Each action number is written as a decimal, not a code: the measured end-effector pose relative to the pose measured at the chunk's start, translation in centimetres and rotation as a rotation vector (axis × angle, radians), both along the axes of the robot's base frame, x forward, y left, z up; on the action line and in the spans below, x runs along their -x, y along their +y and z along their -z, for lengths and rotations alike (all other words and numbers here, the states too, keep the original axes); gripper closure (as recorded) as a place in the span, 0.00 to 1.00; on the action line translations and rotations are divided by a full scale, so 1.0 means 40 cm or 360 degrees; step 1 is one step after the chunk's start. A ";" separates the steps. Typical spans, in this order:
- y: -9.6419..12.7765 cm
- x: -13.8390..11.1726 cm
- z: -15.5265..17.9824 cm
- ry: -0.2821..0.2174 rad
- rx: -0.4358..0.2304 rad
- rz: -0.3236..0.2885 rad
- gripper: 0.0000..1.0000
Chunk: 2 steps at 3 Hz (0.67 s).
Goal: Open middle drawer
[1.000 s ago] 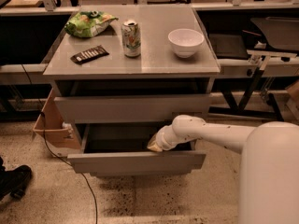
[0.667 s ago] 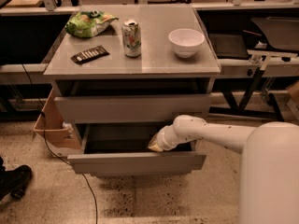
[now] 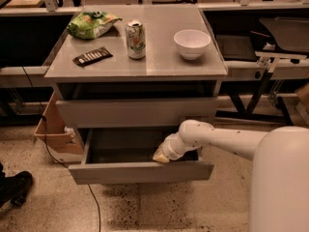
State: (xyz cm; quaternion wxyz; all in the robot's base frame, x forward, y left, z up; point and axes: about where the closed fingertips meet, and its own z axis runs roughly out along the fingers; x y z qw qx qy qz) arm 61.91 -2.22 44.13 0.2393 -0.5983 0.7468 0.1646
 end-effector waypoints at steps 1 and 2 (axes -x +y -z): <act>-0.007 0.056 0.022 0.0129 0.0032 -0.0065 1.00; -0.007 0.056 0.013 0.0129 0.0032 -0.0065 1.00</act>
Offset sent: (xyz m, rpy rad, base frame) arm -0.1583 -0.0330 -0.0157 -0.0867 0.5735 0.3191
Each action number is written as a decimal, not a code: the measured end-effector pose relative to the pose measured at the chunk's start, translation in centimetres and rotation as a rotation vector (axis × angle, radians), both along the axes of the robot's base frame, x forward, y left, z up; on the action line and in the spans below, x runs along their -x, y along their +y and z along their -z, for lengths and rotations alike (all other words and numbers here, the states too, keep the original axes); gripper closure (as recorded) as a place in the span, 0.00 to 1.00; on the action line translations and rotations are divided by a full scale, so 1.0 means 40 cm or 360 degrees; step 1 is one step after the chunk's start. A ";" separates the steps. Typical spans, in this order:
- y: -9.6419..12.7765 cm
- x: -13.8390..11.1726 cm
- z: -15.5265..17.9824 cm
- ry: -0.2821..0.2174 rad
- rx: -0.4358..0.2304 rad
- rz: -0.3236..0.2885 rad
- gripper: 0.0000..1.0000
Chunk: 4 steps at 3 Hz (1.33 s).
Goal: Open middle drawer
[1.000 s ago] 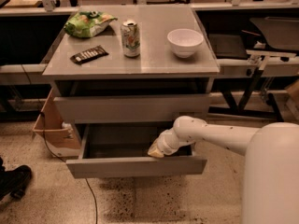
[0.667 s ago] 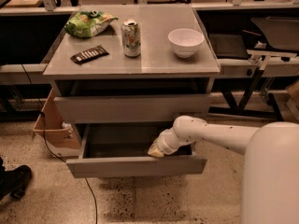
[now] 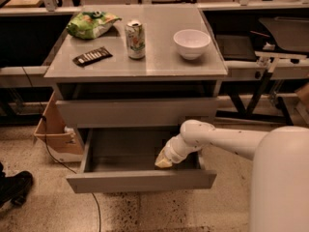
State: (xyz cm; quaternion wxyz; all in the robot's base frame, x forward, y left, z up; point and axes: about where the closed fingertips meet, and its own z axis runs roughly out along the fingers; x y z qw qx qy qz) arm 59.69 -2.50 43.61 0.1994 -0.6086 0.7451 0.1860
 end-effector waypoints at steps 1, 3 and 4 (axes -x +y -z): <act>-0.008 0.069 0.005 0.0137 0.0014 -0.0087 1.00; -0.023 0.220 0.005 0.0386 0.0029 -0.0239 1.00; -0.022 0.220 0.002 0.0387 0.0027 -0.0242 1.00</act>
Offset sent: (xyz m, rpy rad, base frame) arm -0.1721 -0.0206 0.0065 -0.0341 0.5148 0.3179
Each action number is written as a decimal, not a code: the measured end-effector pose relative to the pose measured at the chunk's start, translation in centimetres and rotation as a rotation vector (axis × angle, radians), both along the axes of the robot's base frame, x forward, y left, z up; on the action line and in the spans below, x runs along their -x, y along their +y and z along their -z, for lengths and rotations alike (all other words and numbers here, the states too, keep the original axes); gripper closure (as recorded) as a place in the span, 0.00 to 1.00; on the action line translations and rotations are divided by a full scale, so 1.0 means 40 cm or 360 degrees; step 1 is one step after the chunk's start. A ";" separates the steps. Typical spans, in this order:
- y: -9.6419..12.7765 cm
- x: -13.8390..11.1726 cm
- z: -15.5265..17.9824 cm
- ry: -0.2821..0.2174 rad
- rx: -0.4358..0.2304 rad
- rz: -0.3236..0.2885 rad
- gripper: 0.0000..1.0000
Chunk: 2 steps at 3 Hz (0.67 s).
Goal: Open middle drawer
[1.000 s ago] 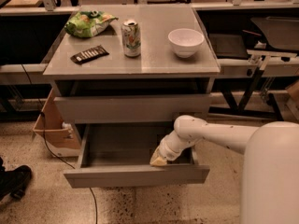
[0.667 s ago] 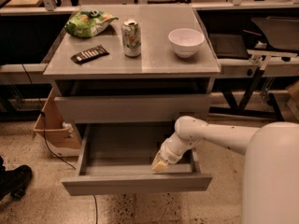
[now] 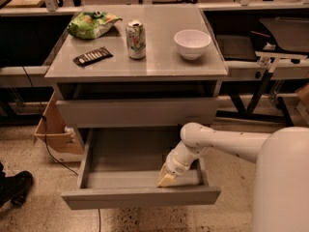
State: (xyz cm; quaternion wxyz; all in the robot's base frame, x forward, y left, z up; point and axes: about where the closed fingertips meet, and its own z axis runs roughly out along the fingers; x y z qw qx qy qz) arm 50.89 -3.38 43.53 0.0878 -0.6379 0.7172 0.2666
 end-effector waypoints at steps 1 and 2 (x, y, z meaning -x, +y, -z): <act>-0.005 0.074 -0.018 0.0090 -0.0001 -0.0066 1.00; -0.015 0.204 -0.085 0.0224 -0.0019 -0.0193 1.00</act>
Offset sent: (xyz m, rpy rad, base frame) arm -0.1591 -0.0206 0.0666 -0.0026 0.2805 0.2428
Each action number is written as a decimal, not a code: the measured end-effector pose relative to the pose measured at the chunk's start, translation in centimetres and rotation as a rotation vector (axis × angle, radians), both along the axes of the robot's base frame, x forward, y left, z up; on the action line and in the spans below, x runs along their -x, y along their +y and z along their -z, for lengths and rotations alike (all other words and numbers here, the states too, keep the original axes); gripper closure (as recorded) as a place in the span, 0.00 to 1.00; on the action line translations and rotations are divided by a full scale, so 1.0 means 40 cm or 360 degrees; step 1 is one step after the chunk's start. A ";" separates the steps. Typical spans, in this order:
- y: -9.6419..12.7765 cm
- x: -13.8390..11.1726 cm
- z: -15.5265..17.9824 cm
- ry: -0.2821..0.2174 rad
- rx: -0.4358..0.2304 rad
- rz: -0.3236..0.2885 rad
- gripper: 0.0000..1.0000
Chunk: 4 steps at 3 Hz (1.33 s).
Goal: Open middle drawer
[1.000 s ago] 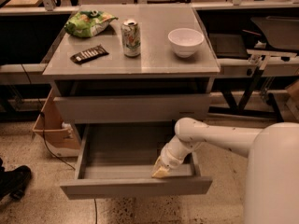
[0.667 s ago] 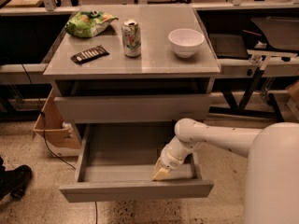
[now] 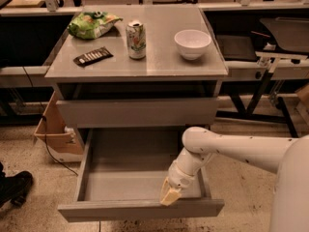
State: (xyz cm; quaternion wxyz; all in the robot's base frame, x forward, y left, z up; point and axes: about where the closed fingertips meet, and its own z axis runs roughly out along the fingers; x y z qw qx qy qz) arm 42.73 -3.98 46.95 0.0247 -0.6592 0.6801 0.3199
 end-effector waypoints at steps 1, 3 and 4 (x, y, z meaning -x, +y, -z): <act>-0.010 0.082 -0.038 0.0090 -0.0007 -0.0079 1.00; -0.091 -0.008 -0.136 -0.0195 -0.0014 0.0245 1.00; -0.160 -0.083 -0.199 -0.0420 -0.0022 0.0428 1.00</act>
Offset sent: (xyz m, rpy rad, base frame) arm 0.0015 -0.0306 0.0549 0.0314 -0.1091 -0.1754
